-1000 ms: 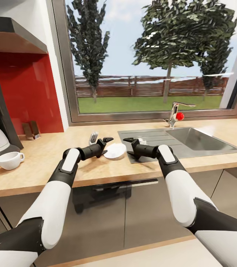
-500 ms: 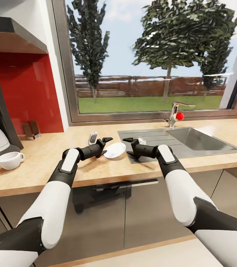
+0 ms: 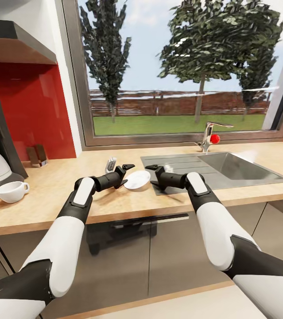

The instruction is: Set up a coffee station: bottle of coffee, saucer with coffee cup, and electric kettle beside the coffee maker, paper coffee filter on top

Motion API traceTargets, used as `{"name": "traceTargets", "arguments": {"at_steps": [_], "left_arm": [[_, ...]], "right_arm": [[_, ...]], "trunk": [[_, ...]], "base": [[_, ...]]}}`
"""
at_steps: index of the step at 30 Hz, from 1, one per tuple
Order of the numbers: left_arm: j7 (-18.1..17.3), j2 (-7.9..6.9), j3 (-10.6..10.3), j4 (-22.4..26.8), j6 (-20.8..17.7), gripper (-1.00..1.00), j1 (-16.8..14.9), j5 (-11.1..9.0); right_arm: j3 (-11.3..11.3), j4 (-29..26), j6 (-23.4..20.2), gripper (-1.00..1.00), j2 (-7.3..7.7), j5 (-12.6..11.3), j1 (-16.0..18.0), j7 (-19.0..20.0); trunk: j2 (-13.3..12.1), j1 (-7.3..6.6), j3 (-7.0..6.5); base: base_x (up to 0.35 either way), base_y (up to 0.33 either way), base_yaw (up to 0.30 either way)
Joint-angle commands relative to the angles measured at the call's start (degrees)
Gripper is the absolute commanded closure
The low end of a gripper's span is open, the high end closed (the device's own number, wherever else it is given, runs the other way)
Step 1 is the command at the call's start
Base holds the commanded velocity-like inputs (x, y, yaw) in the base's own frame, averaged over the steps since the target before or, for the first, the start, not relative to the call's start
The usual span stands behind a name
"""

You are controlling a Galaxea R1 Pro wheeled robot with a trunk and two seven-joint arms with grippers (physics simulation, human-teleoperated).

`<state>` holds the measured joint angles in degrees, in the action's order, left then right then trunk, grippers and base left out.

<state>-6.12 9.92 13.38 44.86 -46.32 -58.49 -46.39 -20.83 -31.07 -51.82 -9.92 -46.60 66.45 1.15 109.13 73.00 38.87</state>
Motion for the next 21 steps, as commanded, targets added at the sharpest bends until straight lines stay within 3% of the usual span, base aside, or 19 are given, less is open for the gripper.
{"name": "traceTargets", "arguments": {"at_steps": [1, 21], "left_arm": [[-0.2, 0.08, 0.3, 0.0, -0.4, -1.0, 0.0, 1.1], [-0.3, 0.08, 0.2, 0.0, -0.4, -1.0, 0.0, 1.1]], "right_arm": [[-0.2, 0.7, -0.5, -1.0, -0.08, 1.6, 0.0, -0.1], [0.5, 1.9, -0.5, -1.0, -0.08, 1.5, 0.1, 0.0]], "trunk": [[0.0, 0.0, 0.08], [0.0, 0.0, 0.08]], "base": [[0.0, 0.0, 0.0], [0.0, 0.0, 0.0]]}}
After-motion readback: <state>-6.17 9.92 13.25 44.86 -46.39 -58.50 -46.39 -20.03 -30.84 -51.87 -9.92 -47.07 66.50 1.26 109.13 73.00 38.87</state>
